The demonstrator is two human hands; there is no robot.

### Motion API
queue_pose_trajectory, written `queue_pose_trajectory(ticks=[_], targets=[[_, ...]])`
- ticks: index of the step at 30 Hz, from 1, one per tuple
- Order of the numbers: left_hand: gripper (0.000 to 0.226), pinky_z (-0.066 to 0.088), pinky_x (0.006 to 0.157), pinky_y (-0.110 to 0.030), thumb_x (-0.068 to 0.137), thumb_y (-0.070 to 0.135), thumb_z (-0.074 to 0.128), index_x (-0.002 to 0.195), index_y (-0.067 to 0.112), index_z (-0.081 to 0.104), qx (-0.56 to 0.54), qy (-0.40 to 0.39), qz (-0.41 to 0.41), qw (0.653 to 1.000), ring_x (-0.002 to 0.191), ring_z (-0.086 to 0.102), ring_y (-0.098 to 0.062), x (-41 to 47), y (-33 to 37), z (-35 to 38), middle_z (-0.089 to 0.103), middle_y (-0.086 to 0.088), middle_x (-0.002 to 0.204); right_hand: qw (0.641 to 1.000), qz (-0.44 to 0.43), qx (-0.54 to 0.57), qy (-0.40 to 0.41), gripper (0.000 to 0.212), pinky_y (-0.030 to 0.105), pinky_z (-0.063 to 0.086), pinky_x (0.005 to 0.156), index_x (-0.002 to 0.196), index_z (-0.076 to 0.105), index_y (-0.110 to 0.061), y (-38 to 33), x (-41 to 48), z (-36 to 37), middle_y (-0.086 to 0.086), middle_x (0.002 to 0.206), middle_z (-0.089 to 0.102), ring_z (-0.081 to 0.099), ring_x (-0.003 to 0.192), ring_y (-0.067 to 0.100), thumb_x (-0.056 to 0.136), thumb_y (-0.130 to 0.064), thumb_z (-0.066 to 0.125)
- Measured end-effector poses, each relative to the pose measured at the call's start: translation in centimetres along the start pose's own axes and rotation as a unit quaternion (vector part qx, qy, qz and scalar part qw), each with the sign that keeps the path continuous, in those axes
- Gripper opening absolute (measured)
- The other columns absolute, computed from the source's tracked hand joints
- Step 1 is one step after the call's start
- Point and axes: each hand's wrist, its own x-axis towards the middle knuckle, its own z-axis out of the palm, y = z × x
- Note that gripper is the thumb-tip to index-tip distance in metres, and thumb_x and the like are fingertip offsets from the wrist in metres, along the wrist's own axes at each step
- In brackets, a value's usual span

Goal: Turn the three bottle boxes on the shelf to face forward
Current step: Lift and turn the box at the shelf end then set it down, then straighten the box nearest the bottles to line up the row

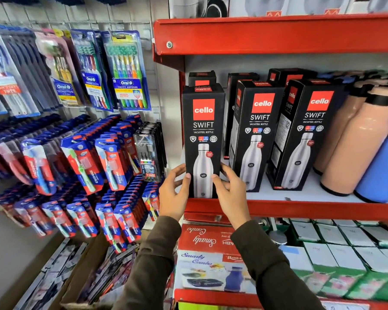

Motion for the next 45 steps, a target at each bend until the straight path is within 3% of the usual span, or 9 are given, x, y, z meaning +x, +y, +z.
queue_pose_trajectory(ticks=[5, 8, 13, 20, 25, 29, 33, 38, 45], targets=[[0.026, 0.053, 0.083, -0.02, 0.097, 0.034, 0.058, 0.103, 0.059, 0.06, 0.017, 0.019, 0.006, 1.0, 0.097, 0.068, -0.007, -0.3, -0.1, 0.2, 0.07, 0.012, 0.109, 1.0, 0.013, 0.017, -0.002, 0.043, 0.03, 0.052, 0.105, 0.142, 0.052, -0.023, -0.1, -0.1, -0.1, -0.005, 0.133, 0.066, 0.066, 0.118, 0.008, 0.1, -0.021, 0.056], [0.026, 0.049, 0.08, -0.012, 0.098, 0.032, 0.057, 0.115, 0.051, 0.059, 0.019, 0.041, 0.017, 0.999, 0.102, 0.064, -0.002, -0.9, 0.2, 0.6, 0.065, 0.008, 0.12, 1.0, 0.017, 0.008, -0.006, 0.041, 0.014, 0.052, 0.095, 0.14, 0.053, -0.025, 0.0, 0.0, -0.5, -0.006, 0.136, 0.062, 0.065, 0.112, 0.002, 0.099, -0.025, 0.058], [0.031, 0.049, 0.084, -0.03, 0.099, 0.02, 0.051, 0.13, 0.026, 0.052, 0.061, 0.188, 0.121, 0.973, 0.103, 0.057, -0.025, -2.8, 1.2, 2.8, 0.052, 0.003, 0.12, 0.996, -0.027, -0.025, 0.086, 0.031, 0.008, 0.046, 0.075, 0.127, 0.056, -0.033, 0.7, -0.8, -2.7, -0.006, 0.119, 0.055, 0.056, 0.086, 0.006, 0.098, -0.022, 0.06], [0.041, 0.039, 0.11, -0.027, 0.102, 0.014, 0.041, 0.143, 0.017, 0.045, 0.071, 0.065, 0.225, 0.97, 0.129, 0.051, -0.018, -4.5, 4.5, 9.0, 0.051, 0.003, 0.14, 0.985, -0.052, -0.022, 0.163, 0.042, 0.026, 0.036, 0.113, 0.144, 0.043, -0.02, 1.2, -0.1, -7.7, -0.005, 0.138, 0.04, 0.044, 0.13, -0.003, 0.103, -0.021, 0.05], [0.053, 0.012, 0.124, -0.018, 0.106, 0.012, 0.035, 0.156, 0.011, 0.019, 0.075, -0.05, 0.14, 0.986, 0.151, 0.011, 0.003, -4.0, 5.1, 13.7, 0.017, 0.004, 0.165, 0.995, 0.017, -0.03, 0.094, 0.055, 0.027, 0.023, 0.118, 0.157, 0.023, -0.016, 2.0, 2.1, -9.7, 0.003, 0.163, 0.026, 0.027, 0.151, 0.017, 0.106, -0.024, 0.043], [0.049, 0.014, 0.112, -0.002, 0.106, 0.012, 0.034, 0.153, 0.004, 0.027, 0.055, -0.006, 0.015, 0.998, 0.149, 0.026, -0.013, -2.2, 5.1, 15.3, 0.031, -0.01, 0.161, 0.995, 0.082, -0.041, 0.034, 0.053, 0.019, 0.019, 0.112, 0.156, 0.027, -0.012, 2.7, 3.9, -10.4, 0.008, 0.163, 0.031, 0.028, 0.151, 0.021, 0.107, -0.024, 0.041], [0.042, 0.031, 0.098, -0.012, 0.106, 0.02, 0.036, 0.145, 0.008, 0.046, 0.047, 0.015, -0.088, 0.995, 0.134, 0.051, -0.027, -0.7, 4.6, 15.9, 0.057, -0.014, 0.142, 0.992, 0.097, -0.077, 0.013, 0.051, 0.028, 0.024, 0.117, 0.153, 0.033, -0.007, 3.1, 4.6, -10.7, 0.012, 0.159, 0.039, 0.034, 0.149, 0.027, 0.107, -0.026, 0.041], [0.038, 0.04, 0.091, -0.02, 0.105, 0.026, 0.04, 0.133, 0.009, 0.06, 0.084, 0.046, -0.086, 0.992, 0.117, 0.062, -0.029, -0.2, 4.8, 15.8, 0.069, -0.013, 0.125, 0.992, 0.082, -0.098, 0.016, 0.048, 0.036, 0.035, 0.115, 0.148, 0.042, -0.004, 3.1, 4.7, -11.1, 0.016, 0.149, 0.052, 0.047, 0.139, 0.03, 0.106, -0.026, 0.043], [0.038, 0.037, 0.089, -0.013, 0.104, 0.028, 0.043, 0.133, 0.012, 0.061, 0.073, 0.066, -0.075, 0.992, 0.118, 0.062, -0.022, -1.6, 4.7, 15.3, 0.069, -0.007, 0.127, 0.995, 0.049, -0.086, 0.006, 0.042, 0.021, 0.038, 0.097, 0.142, 0.051, -0.01, 3.1, 3.3, -12.0, 0.006, 0.134, 0.062, 0.057, 0.124, 0.016, 0.104, -0.028, 0.048]])
